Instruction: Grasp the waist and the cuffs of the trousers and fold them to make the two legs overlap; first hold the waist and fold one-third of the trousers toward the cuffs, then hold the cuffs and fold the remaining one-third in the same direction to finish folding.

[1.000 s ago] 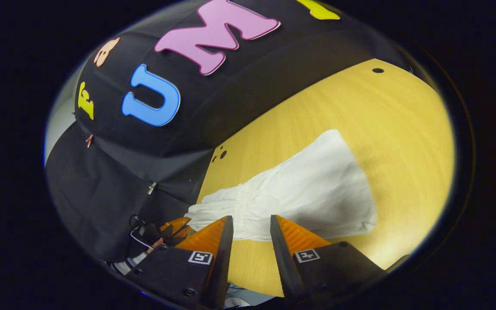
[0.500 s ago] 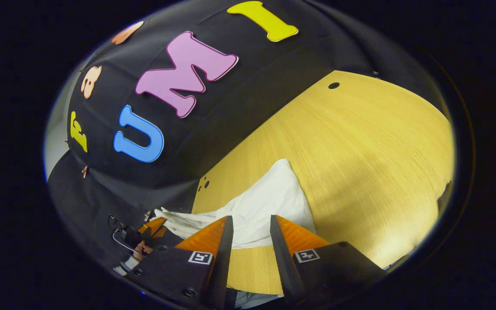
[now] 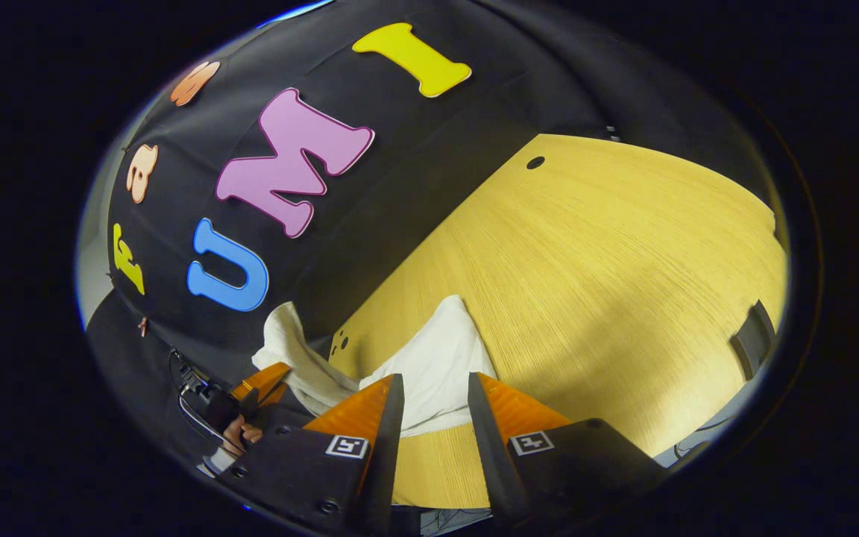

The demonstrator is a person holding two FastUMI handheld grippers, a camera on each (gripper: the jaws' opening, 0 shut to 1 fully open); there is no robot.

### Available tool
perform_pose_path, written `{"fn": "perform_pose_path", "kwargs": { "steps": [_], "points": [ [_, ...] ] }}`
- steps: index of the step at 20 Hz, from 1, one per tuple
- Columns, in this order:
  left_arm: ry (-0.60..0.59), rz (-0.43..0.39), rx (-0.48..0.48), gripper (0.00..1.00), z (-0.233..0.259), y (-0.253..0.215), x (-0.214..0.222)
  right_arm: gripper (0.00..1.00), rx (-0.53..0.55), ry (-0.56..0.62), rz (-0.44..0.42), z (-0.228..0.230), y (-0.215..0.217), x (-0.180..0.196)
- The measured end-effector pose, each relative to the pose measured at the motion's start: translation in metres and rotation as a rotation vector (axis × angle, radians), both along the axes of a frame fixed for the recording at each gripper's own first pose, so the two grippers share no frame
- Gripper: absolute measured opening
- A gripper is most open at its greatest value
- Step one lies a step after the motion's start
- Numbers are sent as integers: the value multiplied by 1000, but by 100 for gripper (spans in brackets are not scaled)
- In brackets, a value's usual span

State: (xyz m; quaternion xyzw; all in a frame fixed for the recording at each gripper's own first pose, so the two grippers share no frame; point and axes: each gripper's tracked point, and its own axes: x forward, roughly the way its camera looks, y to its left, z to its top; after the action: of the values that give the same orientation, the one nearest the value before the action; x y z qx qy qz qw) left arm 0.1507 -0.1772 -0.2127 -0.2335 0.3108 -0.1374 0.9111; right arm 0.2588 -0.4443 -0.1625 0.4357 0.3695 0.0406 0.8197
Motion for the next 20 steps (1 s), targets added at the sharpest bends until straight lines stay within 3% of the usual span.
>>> {"fn": "perform_pose_path", "kwargs": {
  "steps": [6,11,13,14,15,16,17,20],
  "points": [
    [125,-188,73,5,-63,-64,-30,54,-20,21,-29,-4,-24,-18],
    [252,-339,155,11,-100,-85,-55,54,-21,33,-85,-6,-47,-25],
    [281,-406,138,23,-114,-95,-77,54,-19,29,-90,-4,-51,-24],
    [287,-438,117,40,-116,-100,-91,54,-16,31,-89,-5,-48,-26],
    [291,-474,86,45,-110,-107,-100,54,-10,32,-86,-5,-46,-26],
    [294,-509,52,59,-106,-119,-111,54,-5,34,-82,-6,-44,-25],
    [294,-550,12,53,-98,-126,-121,54,1,34,-72,-6,-40,-23],
    [290,-637,-73,58,-77,-125,-148,54,1,19,-14,-2,-21,-20]
  ]
}}
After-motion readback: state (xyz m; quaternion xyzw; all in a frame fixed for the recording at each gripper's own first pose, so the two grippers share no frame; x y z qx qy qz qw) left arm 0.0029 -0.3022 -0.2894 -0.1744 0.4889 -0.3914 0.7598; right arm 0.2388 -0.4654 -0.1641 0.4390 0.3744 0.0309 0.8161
